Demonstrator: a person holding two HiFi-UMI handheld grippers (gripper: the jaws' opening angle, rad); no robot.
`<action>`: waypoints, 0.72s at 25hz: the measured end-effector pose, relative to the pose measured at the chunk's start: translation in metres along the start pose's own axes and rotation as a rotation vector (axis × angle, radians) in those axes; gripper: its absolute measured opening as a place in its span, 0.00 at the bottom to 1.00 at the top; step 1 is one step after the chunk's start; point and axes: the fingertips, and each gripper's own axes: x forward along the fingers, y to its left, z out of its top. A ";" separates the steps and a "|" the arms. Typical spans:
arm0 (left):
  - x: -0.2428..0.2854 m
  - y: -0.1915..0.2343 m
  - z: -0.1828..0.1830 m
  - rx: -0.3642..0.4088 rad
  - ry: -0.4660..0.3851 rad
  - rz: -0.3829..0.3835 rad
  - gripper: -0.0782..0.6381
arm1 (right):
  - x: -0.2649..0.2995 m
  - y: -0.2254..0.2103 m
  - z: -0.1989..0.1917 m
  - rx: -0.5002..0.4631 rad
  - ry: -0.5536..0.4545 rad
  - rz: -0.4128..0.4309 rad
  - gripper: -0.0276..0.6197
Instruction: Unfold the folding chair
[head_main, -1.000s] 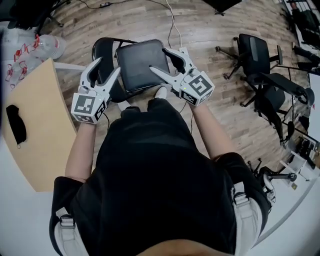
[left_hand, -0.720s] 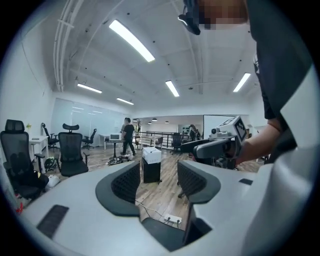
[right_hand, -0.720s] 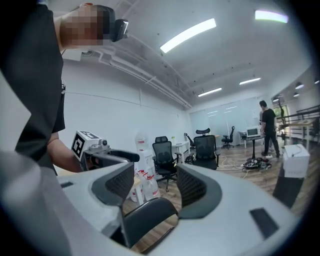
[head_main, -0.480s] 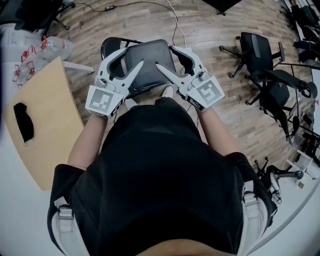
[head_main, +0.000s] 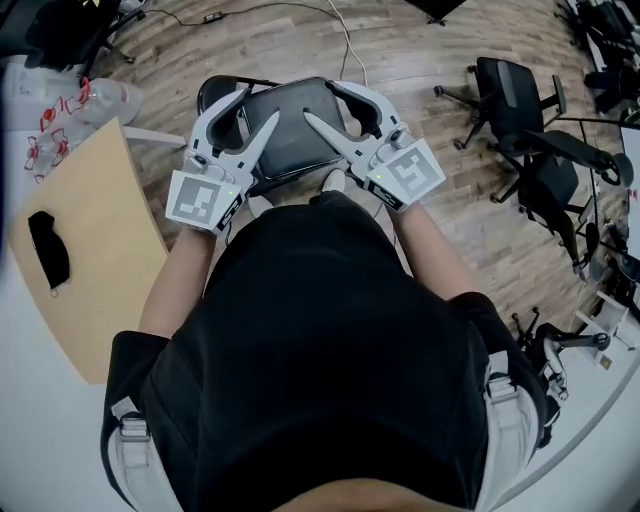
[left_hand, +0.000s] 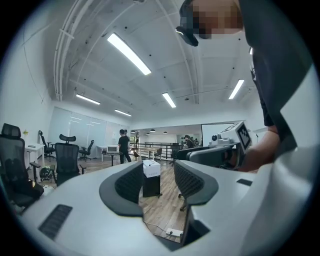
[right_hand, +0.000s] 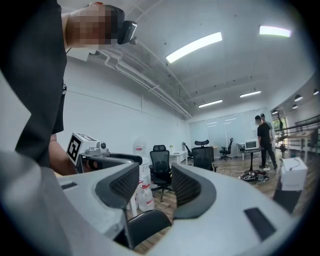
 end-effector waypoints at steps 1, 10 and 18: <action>0.000 -0.001 0.001 0.004 -0.002 0.001 0.37 | 0.001 0.000 0.000 0.002 -0.002 0.001 0.36; -0.004 0.007 0.001 0.004 -0.003 0.025 0.37 | 0.008 -0.001 -0.002 0.017 -0.002 0.016 0.32; -0.007 0.007 -0.001 0.004 0.004 0.036 0.37 | 0.009 -0.001 -0.004 0.018 -0.005 0.018 0.32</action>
